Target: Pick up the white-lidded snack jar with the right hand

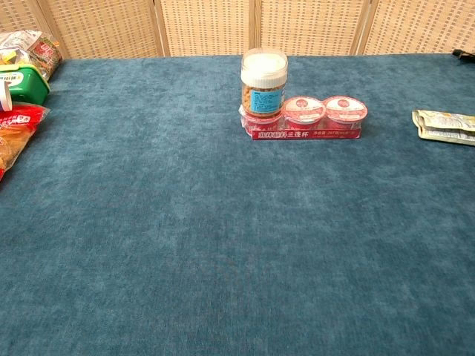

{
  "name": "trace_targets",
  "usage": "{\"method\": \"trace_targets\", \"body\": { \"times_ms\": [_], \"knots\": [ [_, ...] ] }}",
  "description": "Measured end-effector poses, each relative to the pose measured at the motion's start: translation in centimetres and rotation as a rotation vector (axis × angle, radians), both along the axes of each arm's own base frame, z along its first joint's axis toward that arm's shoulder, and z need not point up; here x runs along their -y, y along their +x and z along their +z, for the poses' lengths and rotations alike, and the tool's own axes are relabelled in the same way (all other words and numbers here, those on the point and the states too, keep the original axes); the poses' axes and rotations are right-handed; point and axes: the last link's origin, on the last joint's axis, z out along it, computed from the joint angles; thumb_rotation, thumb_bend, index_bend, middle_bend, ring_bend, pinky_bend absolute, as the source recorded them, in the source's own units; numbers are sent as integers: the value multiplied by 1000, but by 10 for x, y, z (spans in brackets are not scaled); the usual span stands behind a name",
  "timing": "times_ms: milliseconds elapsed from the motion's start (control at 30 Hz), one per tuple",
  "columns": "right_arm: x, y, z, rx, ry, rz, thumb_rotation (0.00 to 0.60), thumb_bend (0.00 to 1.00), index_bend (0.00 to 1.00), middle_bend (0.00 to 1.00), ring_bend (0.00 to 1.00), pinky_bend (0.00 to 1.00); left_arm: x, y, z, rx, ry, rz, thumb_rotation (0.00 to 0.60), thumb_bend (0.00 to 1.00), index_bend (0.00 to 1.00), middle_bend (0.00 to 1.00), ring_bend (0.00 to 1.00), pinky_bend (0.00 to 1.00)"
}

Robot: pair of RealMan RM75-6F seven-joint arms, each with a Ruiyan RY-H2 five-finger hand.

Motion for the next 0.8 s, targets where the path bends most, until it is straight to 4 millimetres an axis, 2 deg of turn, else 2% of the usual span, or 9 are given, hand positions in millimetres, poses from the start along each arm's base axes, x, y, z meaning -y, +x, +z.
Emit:
{"method": "trace_targets", "body": {
  "times_ms": [400,600,800],
  "knots": [
    [-4,3,4,60,-2,19,535,144,0,64,0,0,4,2,1,8,7,-15,600,435,218,167,0,0],
    [-4,6,5,159,17,38,535,141,0,63,0,0,5,2,2,18,2,-18,600,434,218,167,0,0],
    [8,20,-4,327,89,79,535,116,0,48,0,0,8,-1,6,23,8,-13,600,435,218,167,0,0]
  ]
}}
